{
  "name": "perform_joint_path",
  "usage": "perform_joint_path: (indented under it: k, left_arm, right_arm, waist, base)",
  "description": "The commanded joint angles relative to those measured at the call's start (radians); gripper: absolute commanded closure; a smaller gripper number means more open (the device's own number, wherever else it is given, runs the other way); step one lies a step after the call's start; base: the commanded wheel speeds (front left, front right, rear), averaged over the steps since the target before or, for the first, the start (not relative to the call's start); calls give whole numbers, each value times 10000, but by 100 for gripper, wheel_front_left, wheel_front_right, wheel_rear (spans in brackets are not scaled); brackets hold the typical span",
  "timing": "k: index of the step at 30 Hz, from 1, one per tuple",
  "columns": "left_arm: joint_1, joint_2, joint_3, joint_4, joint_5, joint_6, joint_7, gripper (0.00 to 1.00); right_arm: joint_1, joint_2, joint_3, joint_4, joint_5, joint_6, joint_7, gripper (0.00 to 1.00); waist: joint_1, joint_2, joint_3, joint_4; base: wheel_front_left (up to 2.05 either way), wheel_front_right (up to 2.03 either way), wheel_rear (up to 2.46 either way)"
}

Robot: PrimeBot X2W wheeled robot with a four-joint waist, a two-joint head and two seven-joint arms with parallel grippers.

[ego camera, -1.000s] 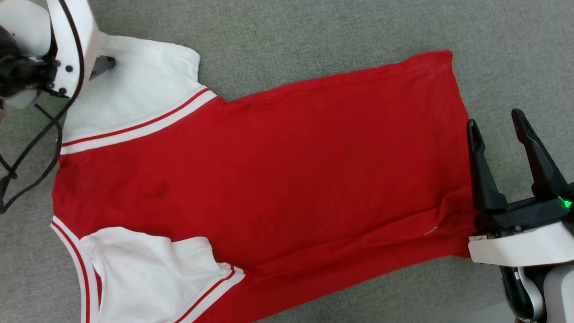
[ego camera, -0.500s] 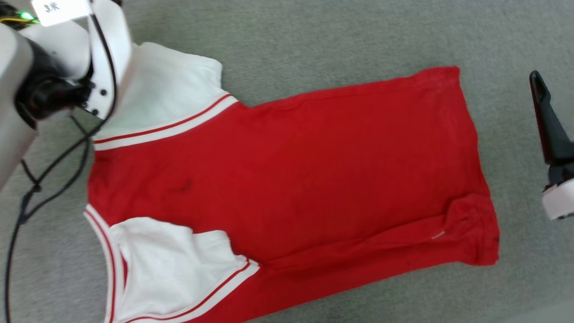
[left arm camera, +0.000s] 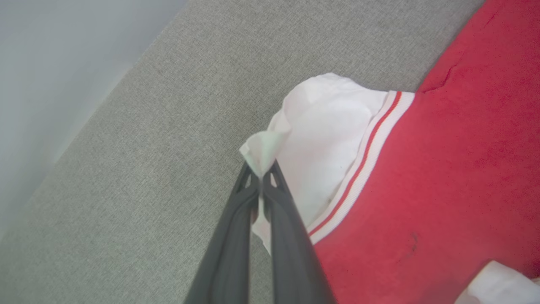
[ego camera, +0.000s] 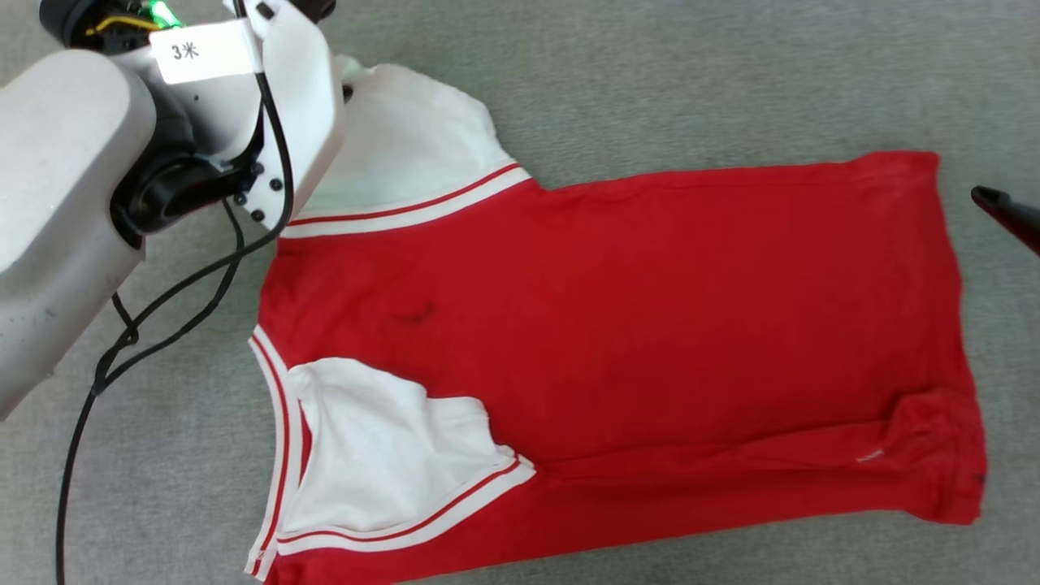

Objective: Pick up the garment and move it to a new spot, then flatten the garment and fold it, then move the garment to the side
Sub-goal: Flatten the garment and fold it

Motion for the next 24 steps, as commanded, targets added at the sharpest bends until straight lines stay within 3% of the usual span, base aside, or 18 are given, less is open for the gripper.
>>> perform_joint_path:
  k: [1,9,17,19,24]
  left_arm:
    - [-92,-44,27,-64,29,-9,-93,100]
    - [-422,-77,-73,-474,166,-9,-348,100]
    - [-466,21,-223,-587,162,-11,-550,100]
    - [-378,46,-250,-547,116,-11,-659,100]
    - [-42,41,-249,-380,-19,-12,-1230,100]
  right_arm:
    - [-322,46,109,151,11,-7,88,0]
    - [-1401,649,1154,1995,-11,-6,109,0]
    - [-655,963,2959,3194,747,37,-93,0]
    - [-837,912,3041,3279,812,47,-480,100]
    - [-1395,713,2616,3489,975,-4,-1676,100]
  waist:
    - [-1,0,170,188]
    - [-1,0,735,657]
    - [-1,0,932,764]
    - [-1,0,835,715]
    - [-1,0,206,629]
  base:
    - [0,0,0]
    - [0,0,0]
    - [0,0,0]
    - [0,0,0]
    - [0,0,0]
